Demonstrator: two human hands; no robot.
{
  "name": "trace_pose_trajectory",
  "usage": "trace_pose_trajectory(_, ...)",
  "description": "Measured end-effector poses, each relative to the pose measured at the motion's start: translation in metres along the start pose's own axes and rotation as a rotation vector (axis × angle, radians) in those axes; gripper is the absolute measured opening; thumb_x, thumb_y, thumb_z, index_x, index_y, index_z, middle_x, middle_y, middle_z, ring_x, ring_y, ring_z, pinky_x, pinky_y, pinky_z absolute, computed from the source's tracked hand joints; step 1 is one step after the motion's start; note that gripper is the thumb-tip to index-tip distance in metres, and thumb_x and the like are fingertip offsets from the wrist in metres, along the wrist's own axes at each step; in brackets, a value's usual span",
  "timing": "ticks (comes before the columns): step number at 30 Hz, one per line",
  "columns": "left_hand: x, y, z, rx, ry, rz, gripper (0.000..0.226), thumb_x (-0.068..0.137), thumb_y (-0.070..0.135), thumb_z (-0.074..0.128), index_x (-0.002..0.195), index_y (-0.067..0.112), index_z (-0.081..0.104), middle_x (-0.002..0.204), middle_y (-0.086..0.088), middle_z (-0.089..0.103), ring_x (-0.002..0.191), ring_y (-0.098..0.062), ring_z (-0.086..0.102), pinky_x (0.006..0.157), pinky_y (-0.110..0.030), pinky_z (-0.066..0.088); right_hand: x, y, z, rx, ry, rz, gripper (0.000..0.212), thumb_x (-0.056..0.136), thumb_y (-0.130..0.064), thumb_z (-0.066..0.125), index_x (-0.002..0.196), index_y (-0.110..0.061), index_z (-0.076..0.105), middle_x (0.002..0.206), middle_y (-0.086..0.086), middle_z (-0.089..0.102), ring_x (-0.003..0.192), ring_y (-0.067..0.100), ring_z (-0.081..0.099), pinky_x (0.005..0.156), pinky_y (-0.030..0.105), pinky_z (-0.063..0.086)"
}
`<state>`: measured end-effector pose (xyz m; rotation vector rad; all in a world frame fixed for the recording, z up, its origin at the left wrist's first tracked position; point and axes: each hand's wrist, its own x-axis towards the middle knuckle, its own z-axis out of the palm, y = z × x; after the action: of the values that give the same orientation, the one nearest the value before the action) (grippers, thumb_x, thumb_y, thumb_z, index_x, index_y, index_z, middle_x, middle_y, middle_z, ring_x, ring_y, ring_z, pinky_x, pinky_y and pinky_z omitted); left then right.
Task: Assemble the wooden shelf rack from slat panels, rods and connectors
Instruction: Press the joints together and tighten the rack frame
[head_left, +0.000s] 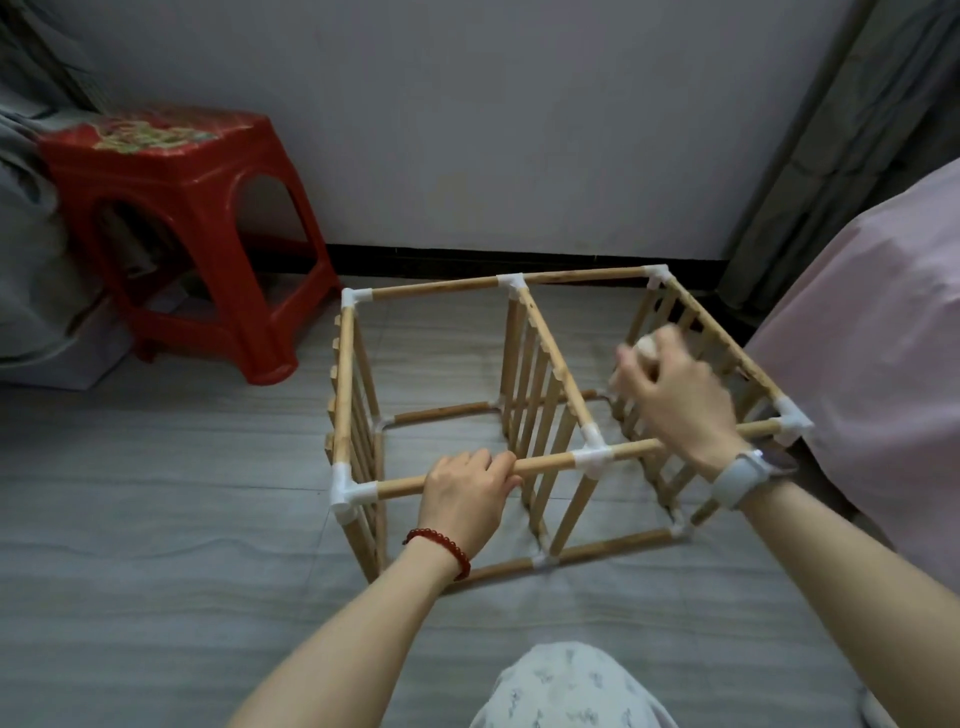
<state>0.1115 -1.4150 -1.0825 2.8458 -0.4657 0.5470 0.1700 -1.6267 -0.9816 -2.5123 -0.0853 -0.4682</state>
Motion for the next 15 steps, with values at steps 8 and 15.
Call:
trace_pose_trajectory(8, -0.003, -0.005, 0.008, 0.001, -0.053, -0.063, 0.027, 0.100, 0.041, 0.035, 0.108, 0.027, 0.056, 0.085, 0.009, 0.056, 0.075, -0.012, 0.050, 0.068, -0.026, 0.025, -0.033, 0.003, 0.020, -0.169, -0.217, 0.018, 0.021, 0.097, -0.044, 0.038, 0.091, -0.023, 0.037, 0.070, -0.003, 0.057, 0.058, 0.013, 0.057, 0.054, 0.033, 0.049)
trace_pose_trajectory(15, 0.003, -0.003, 0.004, 0.000, -0.125, -0.100, 0.033, 0.101, 0.040, 0.031, 0.123, 0.027, 0.051, 0.097, 0.008, 0.059, 0.088, -0.013, 0.053, 0.075, -0.027, 0.030, -0.042, 0.003, 0.028, 0.076, -0.089, 0.120, 0.020, 0.096, -0.042, 0.039, 0.095, -0.023, 0.036, 0.071, 0.001, 0.057, 0.056, 0.013, 0.056, 0.051, 0.034, 0.050)
